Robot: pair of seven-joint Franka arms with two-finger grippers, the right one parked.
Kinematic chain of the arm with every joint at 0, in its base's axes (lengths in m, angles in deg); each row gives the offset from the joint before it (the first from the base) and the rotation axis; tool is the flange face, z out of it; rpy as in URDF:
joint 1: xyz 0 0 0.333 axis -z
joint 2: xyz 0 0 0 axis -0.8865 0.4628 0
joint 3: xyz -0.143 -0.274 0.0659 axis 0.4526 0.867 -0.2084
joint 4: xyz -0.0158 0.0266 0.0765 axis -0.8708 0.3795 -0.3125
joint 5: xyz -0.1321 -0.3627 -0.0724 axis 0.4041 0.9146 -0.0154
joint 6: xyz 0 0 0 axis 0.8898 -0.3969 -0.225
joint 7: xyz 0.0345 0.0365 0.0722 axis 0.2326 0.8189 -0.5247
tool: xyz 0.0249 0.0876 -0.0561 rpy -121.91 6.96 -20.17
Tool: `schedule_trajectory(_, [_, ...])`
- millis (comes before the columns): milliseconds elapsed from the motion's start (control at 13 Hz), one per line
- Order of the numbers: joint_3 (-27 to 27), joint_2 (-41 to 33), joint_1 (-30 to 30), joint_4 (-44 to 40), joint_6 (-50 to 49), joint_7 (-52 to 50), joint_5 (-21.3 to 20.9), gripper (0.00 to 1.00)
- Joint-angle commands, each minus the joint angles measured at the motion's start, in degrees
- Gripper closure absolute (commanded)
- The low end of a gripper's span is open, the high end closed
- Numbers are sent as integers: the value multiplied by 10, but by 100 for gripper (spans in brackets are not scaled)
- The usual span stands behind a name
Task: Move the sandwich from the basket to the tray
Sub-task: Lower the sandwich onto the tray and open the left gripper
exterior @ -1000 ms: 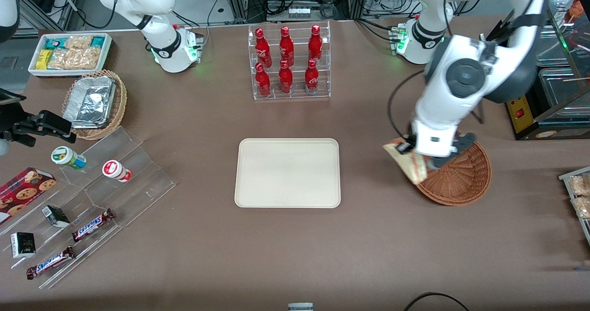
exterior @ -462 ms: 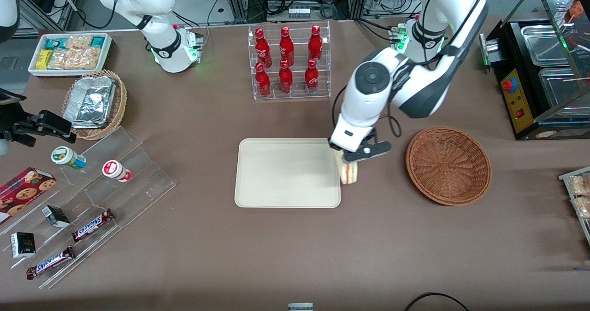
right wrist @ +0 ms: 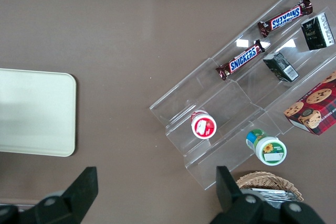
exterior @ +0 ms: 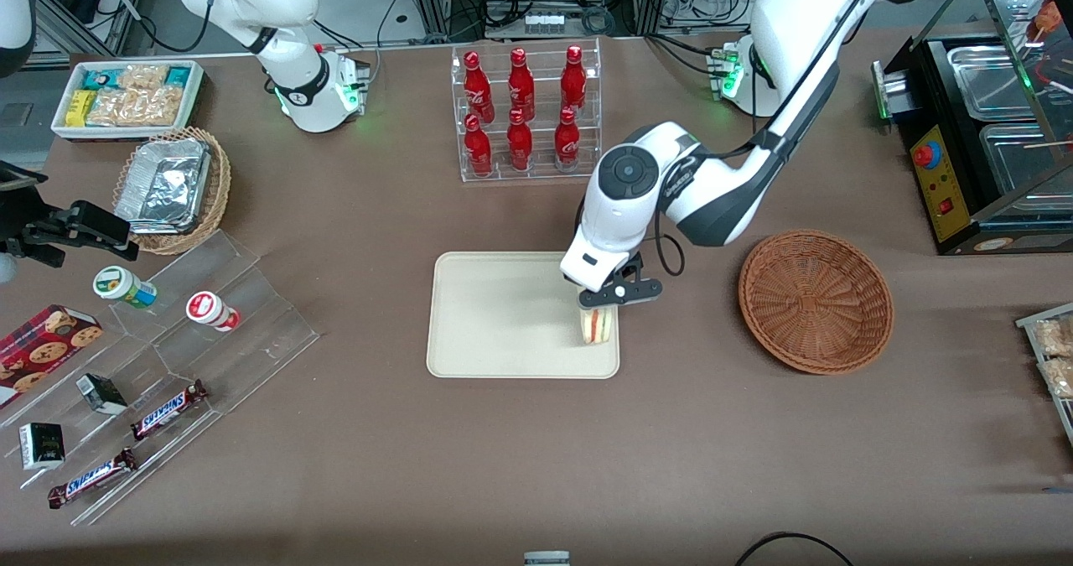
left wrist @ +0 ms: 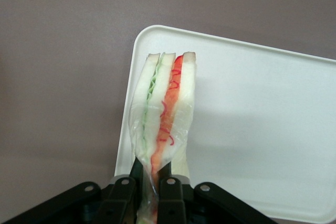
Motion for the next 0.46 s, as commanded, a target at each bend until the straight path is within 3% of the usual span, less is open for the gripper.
schedule_trajectory(0, [-8, 43, 20, -39, -1, -17, -39, 100])
schedule_trajectory(385, [-56, 63, 72, -38, 45, -32, -52, 100])
